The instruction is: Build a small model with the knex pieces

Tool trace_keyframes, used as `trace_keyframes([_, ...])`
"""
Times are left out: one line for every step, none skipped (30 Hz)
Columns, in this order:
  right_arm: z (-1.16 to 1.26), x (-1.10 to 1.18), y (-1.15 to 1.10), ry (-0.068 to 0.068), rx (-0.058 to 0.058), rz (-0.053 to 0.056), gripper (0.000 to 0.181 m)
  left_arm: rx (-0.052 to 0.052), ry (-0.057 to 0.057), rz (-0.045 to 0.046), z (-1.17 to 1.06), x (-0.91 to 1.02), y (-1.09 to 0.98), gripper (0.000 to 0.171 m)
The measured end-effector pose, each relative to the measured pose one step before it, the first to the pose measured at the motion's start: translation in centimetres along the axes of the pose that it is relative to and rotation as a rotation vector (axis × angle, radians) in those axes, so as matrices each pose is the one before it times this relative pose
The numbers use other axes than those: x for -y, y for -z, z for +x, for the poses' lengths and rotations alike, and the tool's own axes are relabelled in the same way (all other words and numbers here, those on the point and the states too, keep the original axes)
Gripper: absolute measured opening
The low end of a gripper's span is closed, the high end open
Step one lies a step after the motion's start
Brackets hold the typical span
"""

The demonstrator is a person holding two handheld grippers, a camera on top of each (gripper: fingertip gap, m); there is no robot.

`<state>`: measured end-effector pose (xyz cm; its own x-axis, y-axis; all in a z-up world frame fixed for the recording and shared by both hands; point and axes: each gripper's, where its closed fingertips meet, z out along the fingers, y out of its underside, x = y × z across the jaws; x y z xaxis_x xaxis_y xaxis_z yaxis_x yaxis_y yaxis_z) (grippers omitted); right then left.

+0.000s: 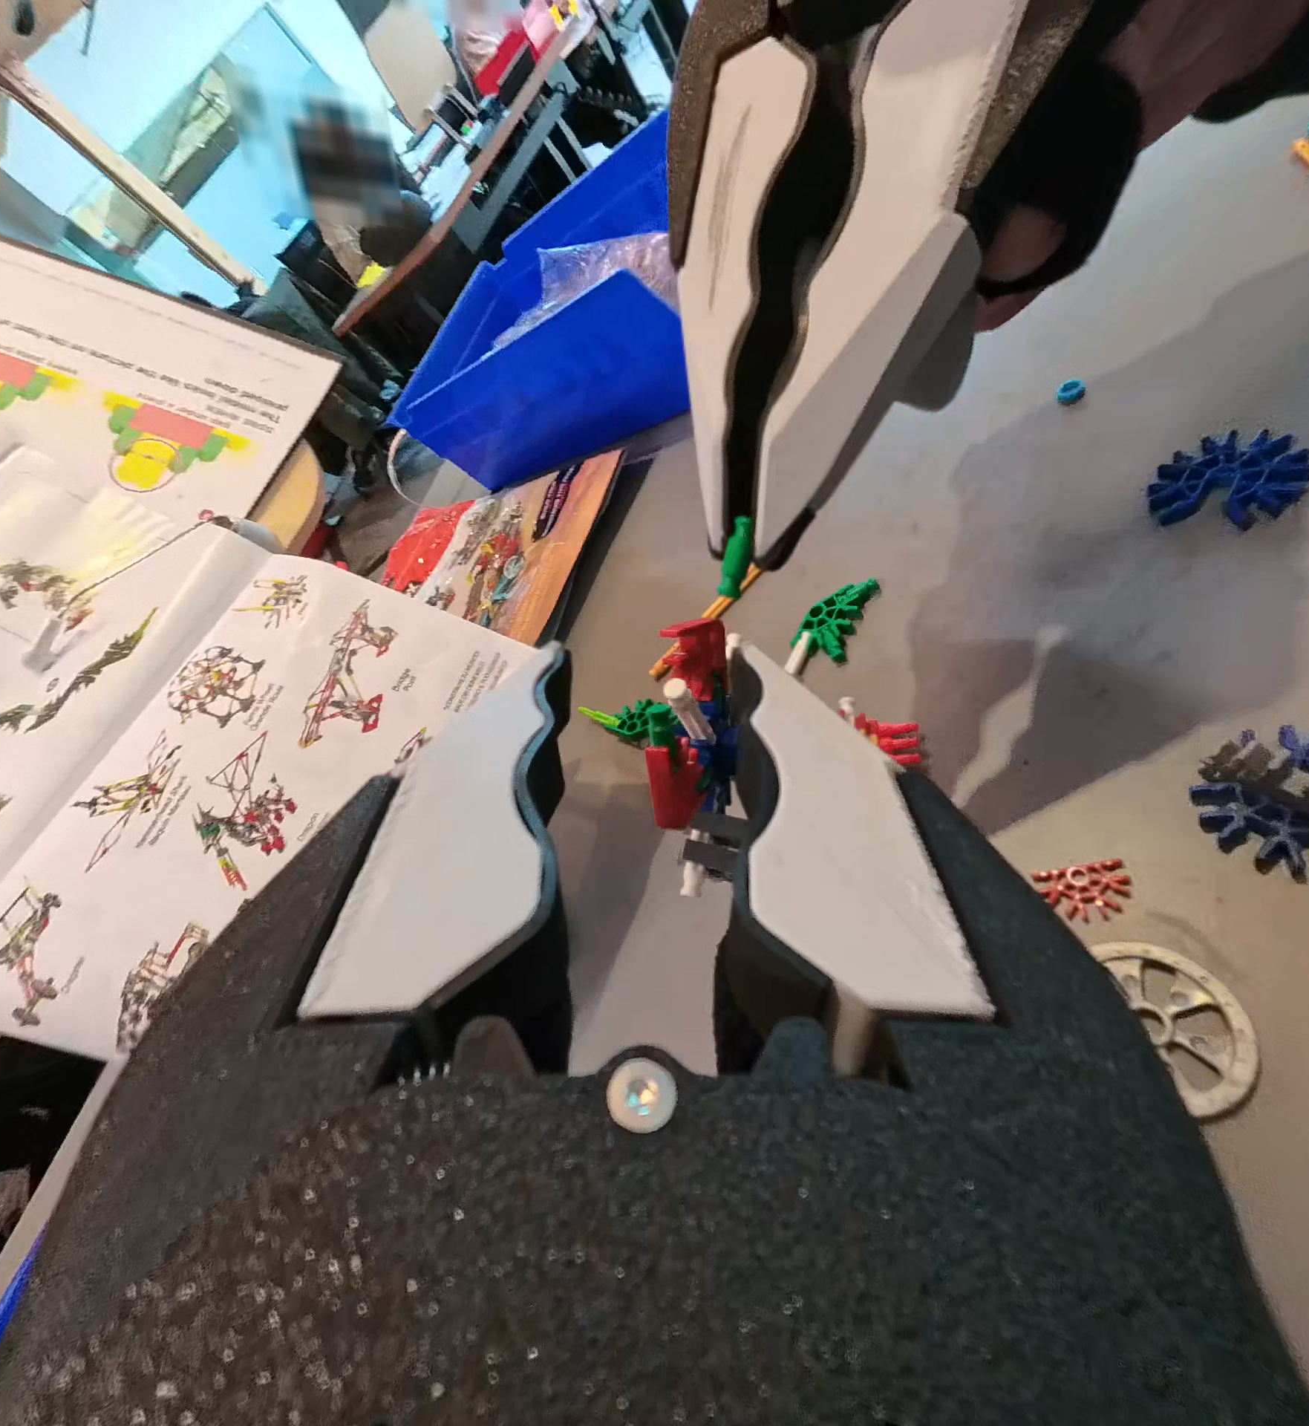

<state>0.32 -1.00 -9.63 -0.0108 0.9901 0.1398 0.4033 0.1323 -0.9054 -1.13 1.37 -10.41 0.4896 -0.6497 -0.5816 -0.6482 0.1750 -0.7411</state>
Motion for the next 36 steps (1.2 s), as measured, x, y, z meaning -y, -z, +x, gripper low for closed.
trace_keyframes([0.013, -0.127, -0.244, -0.0109, -0.0044, 0.0102, 0.005, -0.0288, 0.0049, -0.00181, 0.117, -0.135, -0.201, 0.037])
trace_keyframes([0.180, -0.090, -0.159, -0.0038, -0.0165, 0.0111, 0.005, -0.0231, 0.0077, -0.00435, 0.050, -0.154, -0.178, 0.037])
trace_keyframes([0.156, -0.135, -0.088, 0.0003, -0.0143, 0.0026, 0.005, -0.0122, 0.0018, -0.00165, -0.083, -0.130, -0.142, 0.035])
trace_keyframes([0.100, -0.151, -0.040, 0.0034, -0.0088, -0.0049, 0.005, -0.0150, 0.0028, -0.00249, 0.004, -0.143, -0.118, 0.031])
trace_keyframes([0.127, -0.078, 0.011, 0.0082, -0.0087, -0.0065, 0.005, -0.0194, 0.0081, -0.00532, 0.099, -0.173, -0.137, 0.030])
trace_keyframes([0.121, -0.025, 0.048, 0.0084, -0.0043, -0.0095, 0.005, -0.0093, 0.0099, -0.00586, 0.011, -0.142, -0.142, 0.029])
trace_keyframes([0.146, -0.001, 0.062, 0.0065, -0.0004, -0.0133, 0.005, -0.0043, 0.0079, -0.00697, -0.018, -0.164, -0.165, 0.030])
trace_keyframes([0.195, 0.072, 0.082, 0.0080, 0.0015, -0.0139, 0.005, -0.0110, 0.0044, -0.00202, 0.139, -0.114, -0.173, 0.030])
trace_keyframes([0.162, 0.087, 0.078, 0.0074, 0.0070, -0.0162, 0.005, -0.0043, 0.0013, 0.00650, 0.087, 0.019, -0.157, 0.030])
trace_keyframes([0.125, 0.037, 0.032, 0.0070, 0.0115, -0.0228, 0.005, -0.0005, 0.0005, 0.00514, 0.067, 0.029, -0.152, 0.029])
trace_keyframes([0.264, 0.039, 0.026, 0.0130, 0.0037, -0.0264, 0.005, -0.0003, -0.0041, -0.00123, 0.083, -0.036, -0.141, 0.027])
trace_keyframes([0.302, 0.058, 0.003, 0.0171, 0.0017, -0.0295, 0.005, 0.0082, -0.0112, 0.00286, -0.017, 0.058, -0.101, 0.025])
trace_keyframes([0.175, 0.012, 0.001, 0.0157, 0.0132, -0.0361, 0.005, 0.0110, -0.0075, 0.00614, -0.087, 0.112, -0.060, 0.025])
trace_keyframes([0.137, 0.025, 0.001, 0.0181, 0.0164, -0.0404, 0.005, 0.0025, 0.0011, 0.00807, 0.001, 0.158, -0.053, 0.025])
trace_keyframes([0.216, 0.065, 0.004, 0.0198, 0.0153, -0.0403, 0.005, 0.0013, 0.0009, 0.01239, 0.023, 0.221, -0.030, 0.023])
trace_keyframes([0.152, 0.070, -0.016, 0.0159, 0.0242, -0.0412, 0.005, 0.0056, 0.0008, 0.00659, -0.069, 0.099, -0.052, 0.023])
trace_keyframes([0.180, 0.146, -0.045, 0.0177, 0.0224, -0.0384, 0.005, 0.0021, -0.0014, 0.00104, -0.025, -0.030, -0.056, 0.023])
trace_keyframes([0.196, 0.178, -0.068, 0.0169, 0.0212, -0.0392, 0.005, 0.0023, 0.0006, 0.00385, -0.020, -0.032, -0.028, 0.023])
trace_keyframes([-0.028, 0.059, -0.132, 0.0156, 0.0338, -0.0475, 0.005, 0.0013, 0.0070, 0.00472, -0.023, -0.019, -0.013, 0.023])
trace_keyframes([-0.037, 0.039, -0.152, 0.0257, 0.0299, -0.0485, 0.005, -0.0021, 0.0063, 0.00360, 0.022, -0.052, -0.019, 0.023])
trace_keyframes([0.266, 0.110, -0.157, 0.0274, 0.0081, -0.0450, 0.005, 0.0036, 0.0014, 0.00084, -0.058, -0.104, -0.003, 0.024])
trace_keyframes([0.167, -0.002, -0.173, 0.0195, 0.0141, -0.0512, 0.005, 0.0028, 0.0019, -0.00069, -0.045, -0.121, -0.006, 0.023])
trace_keyframes([0.041, -0.043, -0.160, 0.0271, 0.0166, -0.0500, 0.005, -0.0007, 0.0055, -0.00032, -0.021, -0.105, -0.018, 0.023])
trace_keyframes([0.202, 0.002, -0.124, 0.0240, 0.0034, -0.0421, 0.005, -0.0005, 0.0053, 0.00379, -0.009, -0.034, -0.023, 0.023])
trace_keyframes([0.240, -0.010, -0.070, 0.0105, 0.0014, -0.0356, 0.005, 0.0012, 0.0052, 0.00764, -0.027, 0.020, -0.013, 0.023])
trace_keyframes([0.105, -0.023, -0.048, 0.0089, 0.0047, -0.0266, 0.005, -0.0076, 0.0085, 0.00677, 0.121, 0.020, -0.055, 0.022])
trace_keyframes([0.043, 0.024, -0.015, 0.0077, 0.0002, -0.0155, 0.005, -0.0134, 0.0062, 0.00587, 0.244, 0.022, -0.084, 0.020])
trace_keyframes([-0.075, 0.041, 0.014, 0.0018, 0.0008, -0.0060, 0.005, -0.0041, -0.0003, -0.00014, 0.138, -0.045, -0.098, 0.020])
trace_keyframes([-0.248, 0.052, 0.000, 0.0006, 0.0028, 0.0046, 0.005, 0.0010, -0.0042, -0.00615, 0.053, -0.125, -0.103, 0.019])
trace_keyframes([-0.338, 0.066, 0.012, -0.0010, 0.0021, 0.0132, 0.005, -0.0006, 0.0008, -0.00517, 0.052, -0.097, -0.078, 0.018])
trace_keyframes([-0.239, 0.032, 0.028, -0.0087, -0.0079, 0.0179, 0.005, -0.0028, 0.0076, -0.00374, 0.044, -0.056, -0.056, 0.016])
trace_keyframes([-0.309, -0.014, 0.014, -0.0133, -0.0071, 0.0212, 0.005, 0.0013, 0.0059, -0.00034, -0.003, 0.009, -0.033, 0.015])
trace_keyframes([-0.384, -0.016, -0.032, -0.0133, -0.0057, 0.0255, 0.005, -0.0020, 0.0038, 0.00020, 0.030, 0.016, -0.007, 0.015])
trace_keyframes([-0.328, -0.152, -0.081, -0.0137, -0.0095, 0.0206, 0.005, -0.0049, 0.0051, 0.00316, 0.071, 0.046, -0.014, 0.014])
trace_keyframes([-0.162, -0.282, -0.070, -0.0141, -0.0192, 0.0144, 0.005, 0.0010, 0.0064, 0.00044, -0.018, 0.005, -0.008, 0.014])
trace_keyframes([-0.036, -0.303, -0.060, -0.0156, -0.0252, 0.0125, 0.005, 0.0024, 0.0055, 0.00016, -0.014, -0.006, -0.007, 0.014])
